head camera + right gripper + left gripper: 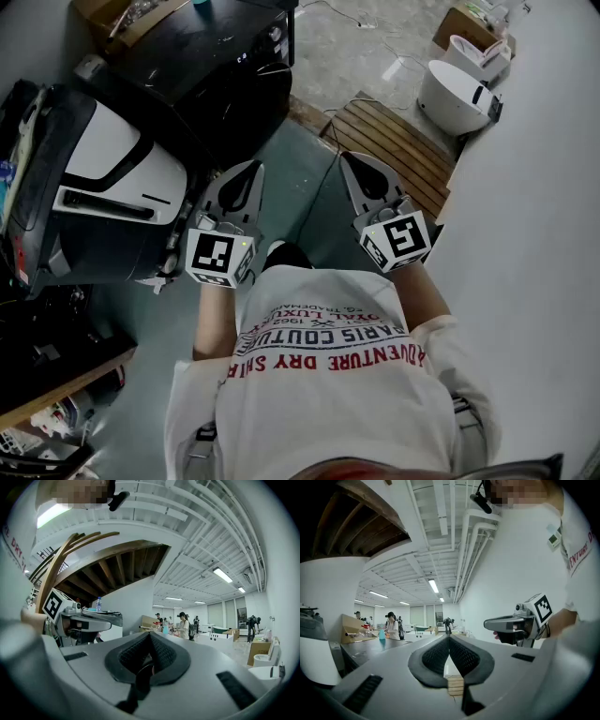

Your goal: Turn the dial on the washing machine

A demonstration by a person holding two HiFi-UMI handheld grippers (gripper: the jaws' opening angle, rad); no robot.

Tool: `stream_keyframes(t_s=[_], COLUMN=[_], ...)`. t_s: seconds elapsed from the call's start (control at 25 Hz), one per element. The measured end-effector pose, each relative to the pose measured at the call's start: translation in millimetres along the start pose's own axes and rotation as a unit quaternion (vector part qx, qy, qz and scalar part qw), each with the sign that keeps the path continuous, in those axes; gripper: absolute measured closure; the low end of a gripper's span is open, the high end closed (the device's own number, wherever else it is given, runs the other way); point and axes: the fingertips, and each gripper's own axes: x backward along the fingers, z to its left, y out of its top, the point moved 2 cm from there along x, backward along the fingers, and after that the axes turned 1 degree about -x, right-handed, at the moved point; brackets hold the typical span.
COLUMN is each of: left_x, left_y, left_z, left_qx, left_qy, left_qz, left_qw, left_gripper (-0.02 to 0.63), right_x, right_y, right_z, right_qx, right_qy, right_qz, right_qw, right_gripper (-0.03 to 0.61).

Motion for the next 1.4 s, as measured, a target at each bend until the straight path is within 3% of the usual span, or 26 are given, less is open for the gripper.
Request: stream_keyframes(t_s=[0.64, 0.8, 0.84, 0.92, 1.4], left_x=[-26, -40, -43, -50, -120], left_y=[1, -1, -2, -3, -36], left_z=[-3, -6, -7, -7, 53], left_qx=[0.005, 0.01, 0.01, 0.01, 0.032], left_qy=[-0.005, -0.015, -0.017, -0.021, -0.029], left_qz=[0.006, 0.01, 0.012, 0.015, 0.043], left_qw=[1.0, 0.9998, 0.9997, 0.9996, 0.9982], left_gripper=[0.598, 0.598, 0.598, 0.598, 0.598], right_x=[-6, -4, -5, -8, -90], right_y=[-10, -2, 0, 3, -30], right_z=[-19, -28, -31, -38, -90], right_qx=[-0.004, 0.022, 0.031, 0.047, 0.023], right_qy=[-0.002, -0.006, -0.006, -0.008, -0.01], right_qz=[0.011, -0.017, -0.024, -0.026, 0.029], right_qw=[1.0, 1.0, 0.999, 0.999, 0.999], right_gripper=[0.561, 0.56, 0.548, 0.357, 0.347])
